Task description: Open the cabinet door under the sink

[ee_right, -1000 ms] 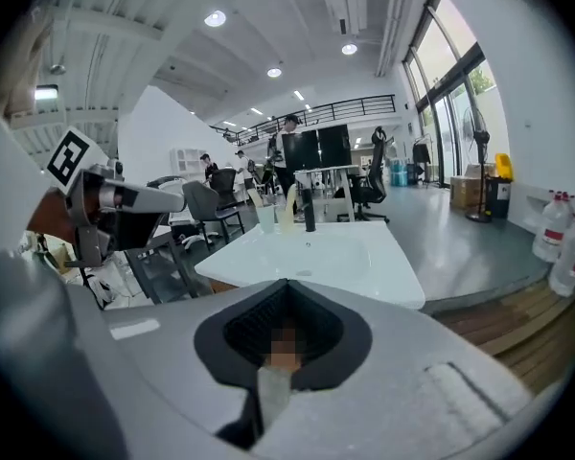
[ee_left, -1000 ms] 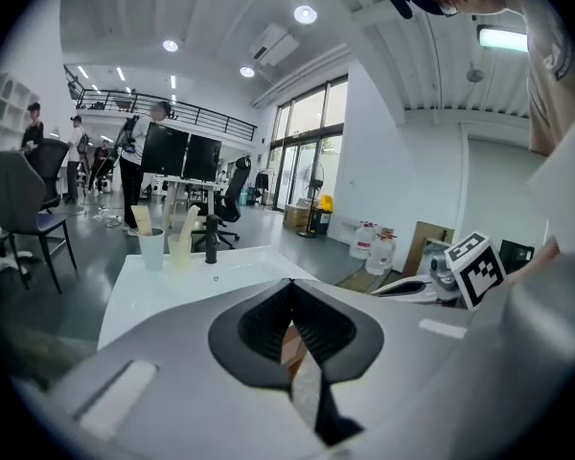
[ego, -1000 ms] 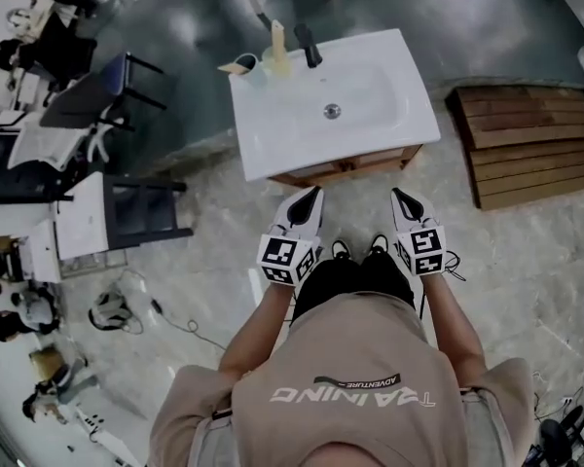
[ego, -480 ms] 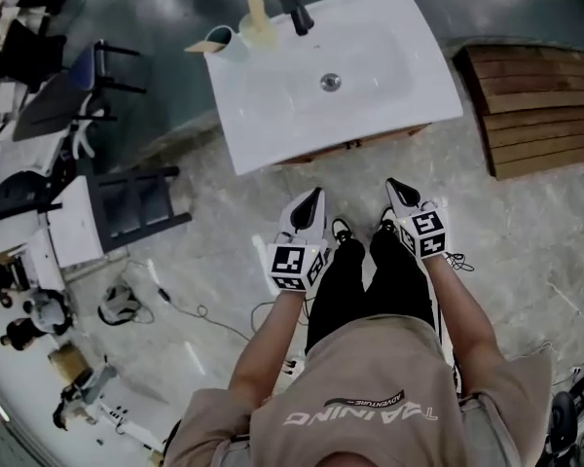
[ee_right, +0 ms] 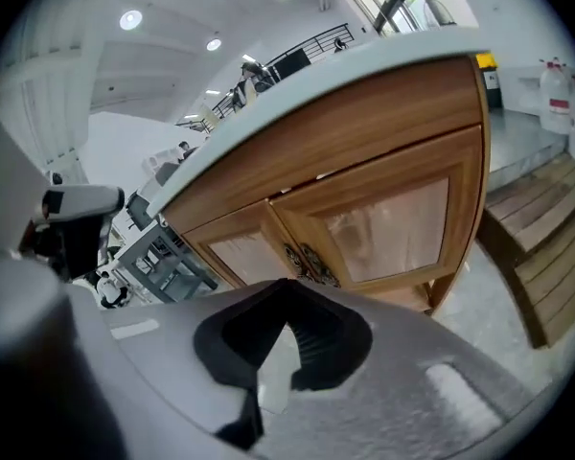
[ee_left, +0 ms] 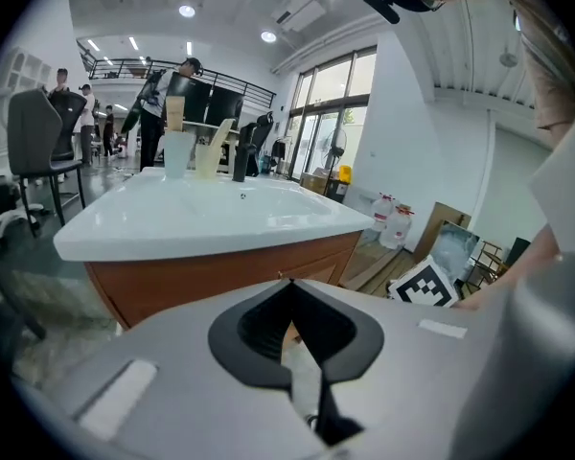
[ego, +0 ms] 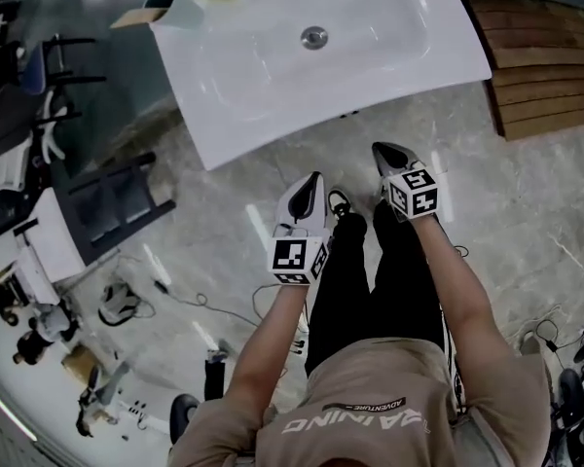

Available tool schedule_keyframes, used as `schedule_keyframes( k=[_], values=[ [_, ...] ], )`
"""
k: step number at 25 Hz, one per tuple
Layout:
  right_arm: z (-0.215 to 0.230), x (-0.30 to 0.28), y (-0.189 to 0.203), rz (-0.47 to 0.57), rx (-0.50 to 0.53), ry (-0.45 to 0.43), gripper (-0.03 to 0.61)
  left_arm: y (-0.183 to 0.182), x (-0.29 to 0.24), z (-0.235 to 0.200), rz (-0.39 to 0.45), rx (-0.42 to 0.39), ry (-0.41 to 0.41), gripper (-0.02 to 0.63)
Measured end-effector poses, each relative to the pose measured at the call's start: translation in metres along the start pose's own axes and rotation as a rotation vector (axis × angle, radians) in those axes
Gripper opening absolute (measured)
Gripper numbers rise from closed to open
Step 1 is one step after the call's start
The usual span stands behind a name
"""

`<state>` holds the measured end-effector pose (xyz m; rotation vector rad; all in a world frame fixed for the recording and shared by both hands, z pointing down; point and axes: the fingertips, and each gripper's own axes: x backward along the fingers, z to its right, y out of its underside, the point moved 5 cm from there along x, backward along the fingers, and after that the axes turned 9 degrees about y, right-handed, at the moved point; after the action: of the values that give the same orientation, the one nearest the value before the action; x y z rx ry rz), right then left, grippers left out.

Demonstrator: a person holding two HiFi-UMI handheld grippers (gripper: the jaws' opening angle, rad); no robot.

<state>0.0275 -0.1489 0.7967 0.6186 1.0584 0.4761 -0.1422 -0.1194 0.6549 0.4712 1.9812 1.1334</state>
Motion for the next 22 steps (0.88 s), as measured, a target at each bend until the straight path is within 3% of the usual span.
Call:
schedule_keyframes(
  k=[8,18,22],
  values=[
    [0.035,-0.060,0.017,0.074,-0.263,0.000,0.003,0.045,-0.027,-0.020,-0.036,0.016,0.041,0.018],
    [0.049,-0.112,0.030,0.209,-0.745,-0.150,0.143,0.068,-0.049,-0.051,-0.046,0.017,0.055,0.018],
    [0.049,-0.119,0.037,0.244,-0.883,-0.190,0.161,0.072,-0.051,-0.054,-0.053,0.030,0.067,0.018]
  ],
)
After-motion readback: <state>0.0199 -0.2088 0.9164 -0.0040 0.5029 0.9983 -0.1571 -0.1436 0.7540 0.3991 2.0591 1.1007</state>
